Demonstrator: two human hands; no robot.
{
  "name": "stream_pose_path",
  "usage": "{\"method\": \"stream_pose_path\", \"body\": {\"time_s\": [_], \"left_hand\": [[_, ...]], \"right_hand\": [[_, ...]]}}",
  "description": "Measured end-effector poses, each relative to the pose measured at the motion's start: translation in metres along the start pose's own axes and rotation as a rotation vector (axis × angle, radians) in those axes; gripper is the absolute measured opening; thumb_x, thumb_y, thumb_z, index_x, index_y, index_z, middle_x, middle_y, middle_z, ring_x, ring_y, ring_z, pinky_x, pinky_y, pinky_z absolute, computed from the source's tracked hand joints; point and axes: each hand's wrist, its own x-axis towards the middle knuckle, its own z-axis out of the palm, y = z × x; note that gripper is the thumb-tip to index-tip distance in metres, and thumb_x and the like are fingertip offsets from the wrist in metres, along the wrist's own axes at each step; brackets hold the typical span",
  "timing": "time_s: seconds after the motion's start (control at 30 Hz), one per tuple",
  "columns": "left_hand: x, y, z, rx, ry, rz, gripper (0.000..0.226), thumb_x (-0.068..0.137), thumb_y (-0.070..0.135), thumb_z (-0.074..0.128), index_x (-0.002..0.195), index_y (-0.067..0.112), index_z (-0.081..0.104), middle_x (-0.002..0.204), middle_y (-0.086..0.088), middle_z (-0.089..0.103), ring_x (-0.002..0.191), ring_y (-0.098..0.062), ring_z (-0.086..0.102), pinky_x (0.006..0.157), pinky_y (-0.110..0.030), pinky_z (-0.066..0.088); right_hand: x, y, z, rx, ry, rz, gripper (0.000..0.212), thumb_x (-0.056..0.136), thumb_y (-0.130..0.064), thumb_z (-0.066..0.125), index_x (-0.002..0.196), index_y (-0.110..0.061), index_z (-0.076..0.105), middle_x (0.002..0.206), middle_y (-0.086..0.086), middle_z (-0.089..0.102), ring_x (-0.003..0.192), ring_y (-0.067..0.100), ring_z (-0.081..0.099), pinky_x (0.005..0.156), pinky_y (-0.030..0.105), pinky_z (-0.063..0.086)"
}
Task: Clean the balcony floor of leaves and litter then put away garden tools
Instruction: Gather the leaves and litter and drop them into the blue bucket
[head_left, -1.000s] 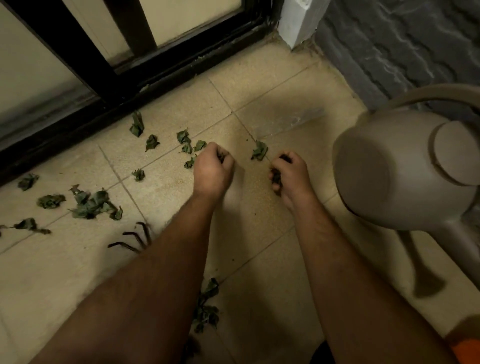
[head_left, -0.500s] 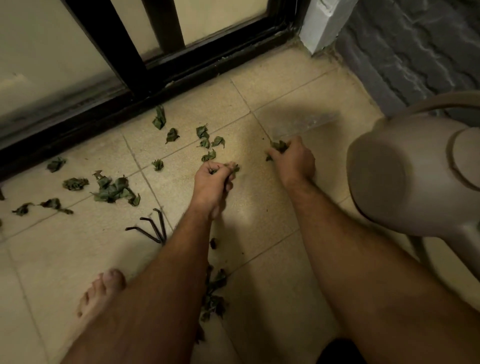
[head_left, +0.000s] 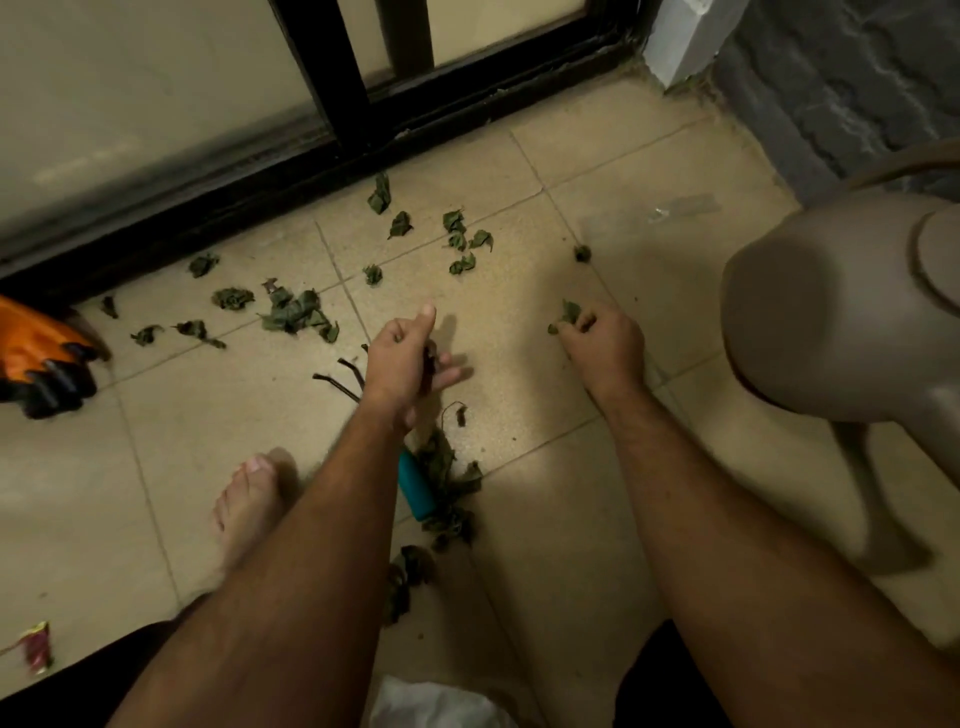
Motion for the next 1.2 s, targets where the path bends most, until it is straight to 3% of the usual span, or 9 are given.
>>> {"method": "stream_pose_path", "body": {"time_s": [0.1, 0.2, 0.37, 0.53, 0.7, 0.77, 0.93, 1.13, 1.2], "left_hand": [[-0.011, -0.008, -0.008, 0.173, 0.077, 0.071, 0.012, 0.100, 0.022, 0.057, 0.102, 0.011, 0.054, 0.068, -0.002, 0.051, 0.045, -0.005, 0.048, 0.042, -0.018, 0.045], [-0.011, -0.017, -0.014, 0.377, 0.151, 0.098, 0.016, 0.099, 0.027, 0.060, 0.102, 0.012, 0.065, 0.073, 0.003, 0.053, 0.061, -0.009, 0.049, 0.046, -0.020, 0.042], [-0.010, -0.017, -0.013, 0.493, 0.138, 0.170, 0.025, 0.093, 0.036, 0.067, 0.076, 0.018, 0.060, 0.064, 0.006, 0.052, 0.058, -0.009, 0.047, 0.053, -0.023, 0.038], [0.003, -0.016, -0.002, 0.505, 0.151, 0.206, 0.027, 0.093, 0.035, 0.066, 0.071, 0.021, 0.059, 0.063, 0.006, 0.053, 0.058, -0.011, 0.048, 0.053, -0.025, 0.039], [0.012, -0.021, -0.002, 0.595, 0.141, 0.219, 0.022, 0.096, 0.032, 0.063, 0.077, 0.020, 0.064, 0.070, 0.007, 0.058, 0.063, -0.008, 0.051, 0.059, -0.024, 0.040], [0.011, -0.018, -0.004, 0.622, 0.125, 0.222, 0.019, 0.096, 0.032, 0.063, 0.084, 0.019, 0.066, 0.076, 0.007, 0.062, 0.068, -0.006, 0.054, 0.059, -0.023, 0.040], [0.010, -0.011, -0.008, 0.650, 0.120, 0.237, 0.016, 0.094, 0.033, 0.066, 0.088, 0.018, 0.068, 0.092, 0.006, 0.068, 0.084, -0.005, 0.061, 0.065, -0.022, 0.046], [-0.013, -0.019, -0.020, 0.785, 0.092, 0.207, 0.013, 0.091, 0.033, 0.069, 0.084, 0.023, 0.064, 0.082, 0.010, 0.067, 0.075, -0.008, 0.065, 0.067, -0.028, 0.058], [-0.018, -0.025, -0.032, 0.896, 0.095, 0.208, 0.013, 0.088, 0.035, 0.072, 0.086, 0.023, 0.067, 0.084, 0.010, 0.069, 0.077, -0.008, 0.067, 0.074, -0.034, 0.060]], "right_hand": [[0.001, 0.000, -0.003, 0.026, -0.002, 0.045, 0.041, 0.080, -0.037, 0.080, 0.107, -0.013, 0.061, 0.104, 0.005, 0.067, 0.091, 0.020, 0.061, 0.071, 0.026, 0.042], [0.007, -0.002, -0.001, -0.072, -0.027, -0.035, 0.056, 0.085, -0.039, 0.075, 0.131, -0.013, 0.055, 0.124, 0.007, 0.065, 0.107, 0.025, 0.062, 0.077, 0.026, 0.044], [0.008, -0.004, 0.008, -0.202, -0.065, -0.061, 0.016, 0.093, -0.025, 0.061, 0.100, -0.011, 0.063, 0.099, 0.012, 0.066, 0.083, 0.023, 0.054, 0.065, 0.029, 0.040], [0.028, 0.002, -0.004, 0.063, 0.092, 0.058, 0.016, 0.088, -0.013, 0.061, 0.099, -0.002, 0.066, 0.099, 0.016, 0.068, 0.087, 0.024, 0.058, 0.068, 0.026, 0.035], [0.058, -0.010, -0.010, 0.120, 0.152, 0.023, 0.022, 0.088, -0.016, 0.066, 0.109, -0.010, 0.067, 0.108, 0.010, 0.070, 0.096, 0.022, 0.063, 0.080, 0.026, 0.048], [0.066, -0.017, -0.004, 0.102, 0.159, 0.018, 0.028, 0.090, -0.026, 0.069, 0.114, -0.012, 0.066, 0.111, 0.007, 0.070, 0.095, 0.017, 0.061, 0.076, 0.019, 0.039], [0.077, -0.029, 0.008, -0.174, 0.129, 0.055, 0.031, 0.091, -0.036, 0.066, 0.111, -0.013, 0.065, 0.115, 0.010, 0.069, 0.109, 0.030, 0.062, 0.080, 0.030, 0.045], [0.031, -0.042, 0.011, 0.062, 0.041, -0.054, 0.008, 0.088, -0.017, 0.059, 0.081, -0.013, 0.059, 0.077, 0.004, 0.054, 0.073, 0.018, 0.048, 0.061, 0.027, 0.031], [-0.001, -0.045, 0.012, 0.261, 0.032, -0.010, 0.025, 0.085, -0.009, 0.059, 0.066, -0.018, 0.046, 0.066, -0.002, 0.047, 0.062, 0.012, 0.041, 0.052, 0.022, 0.033]]}}
